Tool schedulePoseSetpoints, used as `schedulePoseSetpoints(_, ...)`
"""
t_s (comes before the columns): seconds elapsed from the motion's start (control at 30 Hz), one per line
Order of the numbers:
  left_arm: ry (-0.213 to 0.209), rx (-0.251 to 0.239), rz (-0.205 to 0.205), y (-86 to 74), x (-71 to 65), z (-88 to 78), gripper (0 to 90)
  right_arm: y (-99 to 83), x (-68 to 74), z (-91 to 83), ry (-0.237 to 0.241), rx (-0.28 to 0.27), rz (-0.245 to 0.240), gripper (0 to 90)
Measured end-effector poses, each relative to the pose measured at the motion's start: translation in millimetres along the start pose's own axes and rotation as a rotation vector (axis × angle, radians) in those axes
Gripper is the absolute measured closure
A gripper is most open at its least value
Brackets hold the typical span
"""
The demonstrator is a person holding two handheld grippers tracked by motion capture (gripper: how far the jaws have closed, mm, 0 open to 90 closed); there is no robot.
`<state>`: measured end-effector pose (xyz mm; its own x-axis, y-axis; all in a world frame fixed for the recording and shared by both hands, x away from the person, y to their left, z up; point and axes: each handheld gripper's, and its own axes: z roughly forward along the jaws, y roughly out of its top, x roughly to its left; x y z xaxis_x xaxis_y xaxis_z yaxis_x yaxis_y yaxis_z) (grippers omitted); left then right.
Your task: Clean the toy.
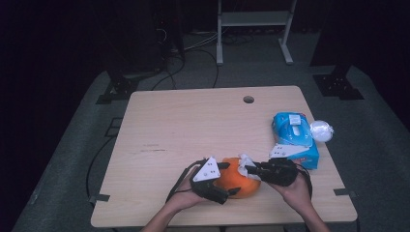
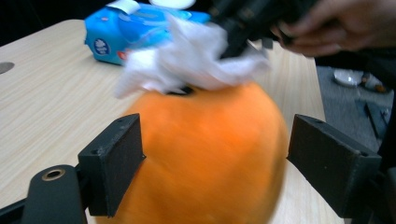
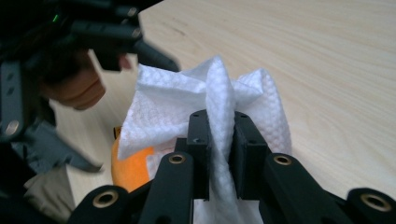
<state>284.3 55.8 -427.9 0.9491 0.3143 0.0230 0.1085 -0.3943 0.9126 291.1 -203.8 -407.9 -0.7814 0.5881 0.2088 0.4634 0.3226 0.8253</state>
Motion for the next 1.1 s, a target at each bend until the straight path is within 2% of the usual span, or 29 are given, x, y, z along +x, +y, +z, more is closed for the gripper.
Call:
schedulePoseSetpoints(0.07,0.003,0.014,-0.014,-2.5,2.1,2.0,18.8,-1.6,2.0,-2.0,0.001,0.012,-0.009,78.1)
schedulePoseSetpoints(0.1,-0.006,0.016,-0.022,-4.7,1.7,3.5,22.4,-2.8,2.2,-3.6,-0.004,0.014,-0.012,78.0)
schedulePoseSetpoints(0.13,-0.008,0.025,-0.027,-6.8,-0.3,5.3,23.4,-5.8,2.2,-8.5,-0.021,0.005,-0.009,77.7)
schedulePoseSetpoints(0.23,-0.002,0.042,-0.008,-5.5,-6.1,5.8,23.9,-10.7,4.3,-20.5,-0.052,-0.015,-0.002,77.5)
schedulePoseSetpoints(0.3,-0.012,0.042,-0.003,-4.2,-8.0,4.3,23.8,-15.0,6.1,-26.9,-0.063,-0.002,0.001,77.4)
schedulePoseSetpoints(0.37,-0.035,0.028,-0.016,-0.5,-7.8,2.1,23.7,-20.4,8.0,-29.4,-0.057,0.010,0.009,77.5)
schedulePoseSetpoints(0.53,-0.038,-0.008,-0.045,14.2,-1.4,0.0,19.5,-26.5,7.4,-23.2,-0.008,0.026,0.004,77.4)
schedulePoseSetpoints(0.6,-0.041,0.001,-0.038,16.4,0.6,1.6,19.5,-26.9,6.4,-22.4,-0.005,0.024,0.000,77.4)
schedulePoseSetpoints(0.63,-0.046,0.018,-0.034,19.7,5.7,6.7,19.5,-27.2,5.3,-22.8,-0.002,0.026,0.001,77.3)
schedulePoseSetpoints(0.7,-0.050,0.027,-0.043,21.0,9.0,9.8,19.5,-28.4,3.9,-23.4,0.003,0.024,-0.004,77.2)
schedulePoseSetpoints(0.77,-0.042,0.054,-0.074,22.9,17.9,18.0,20.0,-30.4,2.3,-25.1,0.016,0.021,0.000,76.9)
schedulePoseSetpoints(0.83,-0.067,0.062,-0.093,22.3,21.0,22.2,22.4,-31.6,-0.4,-27.5,0.020,0.021,0.005,76.6)
schedulePoseSetpoints(0.9,-0.116,0.104,-0.103,19.4,23.1,28.2,22.6,-32.3,-3.8,-29.9,0.029,0.015,0.017,76.3)
schedulePoseSetpoints(0.93,-0.116,0.104,-0.103,19.4,23.1,28.2,21.8,-32.3,-3.8,-29.9,0.029,0.015,0.017,76.3)
schedulePoseSetpoints(1.0,-0.145,0.113,-0.113,14.3,23.0,34.0,21.6,-34.7,-6.9,-29.3,0.037,0.025,0.033,76.2)
schedulePoseSetpoints(1.1,-0.143,0.125,-0.101,12.3,22.2,36.7,23.7,-35.4,-7.8,-28.9,0.035,0.029,0.030,76.2)
